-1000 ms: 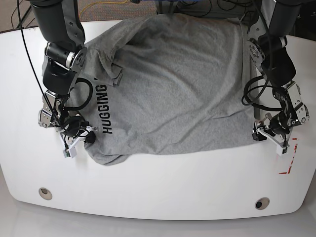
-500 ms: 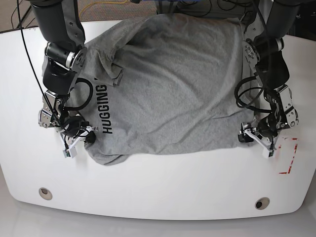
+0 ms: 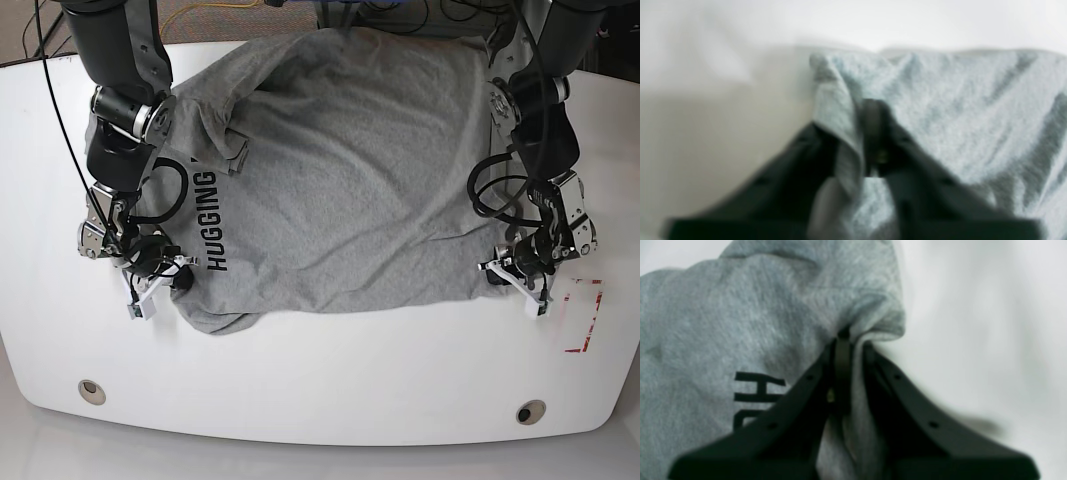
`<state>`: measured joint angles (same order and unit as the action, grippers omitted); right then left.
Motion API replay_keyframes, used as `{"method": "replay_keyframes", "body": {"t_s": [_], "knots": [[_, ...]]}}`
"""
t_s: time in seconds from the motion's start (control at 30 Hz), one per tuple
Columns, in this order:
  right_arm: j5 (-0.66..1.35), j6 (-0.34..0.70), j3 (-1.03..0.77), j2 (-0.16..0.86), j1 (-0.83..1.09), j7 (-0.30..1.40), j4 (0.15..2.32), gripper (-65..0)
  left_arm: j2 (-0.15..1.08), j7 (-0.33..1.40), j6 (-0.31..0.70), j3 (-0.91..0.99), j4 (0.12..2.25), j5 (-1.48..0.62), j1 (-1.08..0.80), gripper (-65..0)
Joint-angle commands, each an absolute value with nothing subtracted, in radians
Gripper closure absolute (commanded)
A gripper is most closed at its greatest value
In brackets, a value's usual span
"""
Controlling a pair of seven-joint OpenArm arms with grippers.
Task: Layout the t-shirt on the table in an organized manner, then fold the t-shirt properly
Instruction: 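Lift the grey shirt hem with both grippers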
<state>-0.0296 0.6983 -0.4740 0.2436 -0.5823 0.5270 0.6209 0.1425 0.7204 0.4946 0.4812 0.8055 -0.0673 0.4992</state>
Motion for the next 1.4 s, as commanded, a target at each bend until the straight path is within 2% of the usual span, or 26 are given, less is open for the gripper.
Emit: {"method": "replay_keyframes", "body": {"t_s": [0.0,0.17,0.27,0.5,0.77,0.93,1.17,1.37], "knots": [[-0.036,0.698,-0.475,0.254,-0.602,0.536,0.631,-3.5,0.148,0.719,0.495,0.478,0.809,-0.058,0.515,-1.5],[-0.036,0.698,-0.475,0.254,-0.602,0.536,0.633,0.0,0.148,0.684,0.493,0.483,0.812,-0.058,0.515,-1.7],[-0.036,0.698,-0.475,0.254,-0.602,0.539,0.665,0.0,0.148,0.685,0.495,0.484,0.819,-0.059,0.516,-1.4],[-0.035,0.698,-0.473,0.248,-0.555,0.705,0.931,0.0,0.150,0.750,0.504,0.481,0.969,-0.117,0.516,-0.3],[-0.035,0.698,-0.470,0.211,-0.444,0.888,1.323,0.0,0.156,0.894,0.578,0.444,1.205,-0.159,0.495,-0.3],[-0.035,0.698,-0.470,0.183,-0.390,0.963,1.460,0.0,0.156,0.937,0.579,0.423,1.291,-0.159,0.487,-0.3],[-0.035,0.698,-0.467,0.180,-0.374,0.983,1.529,0.0,0.151,0.951,0.579,0.420,1.368,-0.163,0.486,-0.3],[-0.042,0.698,-0.467,0.186,-0.467,0.987,1.531,0.0,0.150,0.963,0.578,0.418,1.426,-0.163,0.553,-0.3]]}}
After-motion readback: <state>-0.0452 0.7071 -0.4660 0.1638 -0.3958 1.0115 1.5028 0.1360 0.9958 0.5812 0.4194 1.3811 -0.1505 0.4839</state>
